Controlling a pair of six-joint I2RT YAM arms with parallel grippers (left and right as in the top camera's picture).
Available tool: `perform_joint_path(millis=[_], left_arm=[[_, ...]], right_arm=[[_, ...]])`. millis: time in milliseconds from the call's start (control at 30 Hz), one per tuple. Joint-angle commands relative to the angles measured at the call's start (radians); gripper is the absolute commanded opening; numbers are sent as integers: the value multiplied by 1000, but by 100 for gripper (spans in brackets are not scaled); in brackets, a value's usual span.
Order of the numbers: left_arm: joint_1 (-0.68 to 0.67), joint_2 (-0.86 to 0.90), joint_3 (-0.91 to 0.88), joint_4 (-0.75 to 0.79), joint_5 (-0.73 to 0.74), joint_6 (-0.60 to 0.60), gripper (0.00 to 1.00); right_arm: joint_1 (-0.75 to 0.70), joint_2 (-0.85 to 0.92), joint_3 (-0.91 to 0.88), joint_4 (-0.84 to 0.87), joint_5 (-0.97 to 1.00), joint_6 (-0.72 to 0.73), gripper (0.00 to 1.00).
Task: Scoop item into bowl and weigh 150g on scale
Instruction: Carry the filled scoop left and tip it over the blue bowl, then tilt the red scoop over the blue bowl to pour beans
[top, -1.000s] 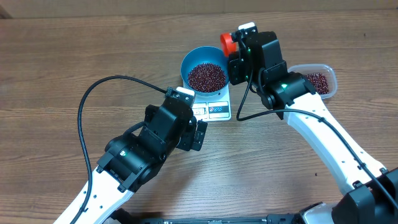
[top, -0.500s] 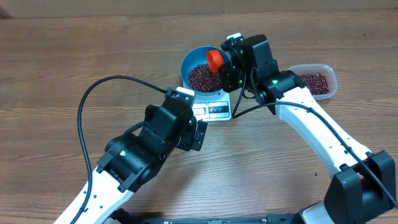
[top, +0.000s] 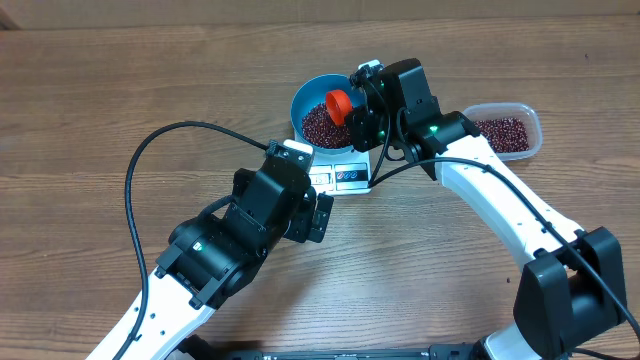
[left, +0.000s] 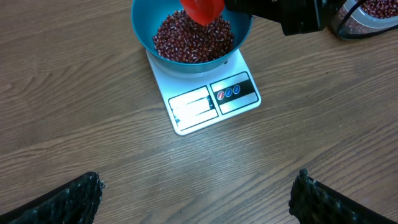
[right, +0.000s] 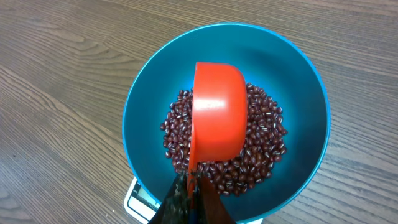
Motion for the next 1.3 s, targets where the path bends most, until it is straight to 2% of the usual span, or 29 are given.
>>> perform_joint_path(millis=[0,700,1033,1267], left_arm=[[0,5,-2,4,4,19,100],[0,5,-2,4,5,19,100],[0,5,-2,4,5,19,99],[0,5,-2,4,5,19,99]], right_arm=[[7,27,5,13,-9,-1,4],[8,65,5,47,-3,-2,4],[8,76,5,53,97,-2,4],[8,77,5,37,120,-165,4]])
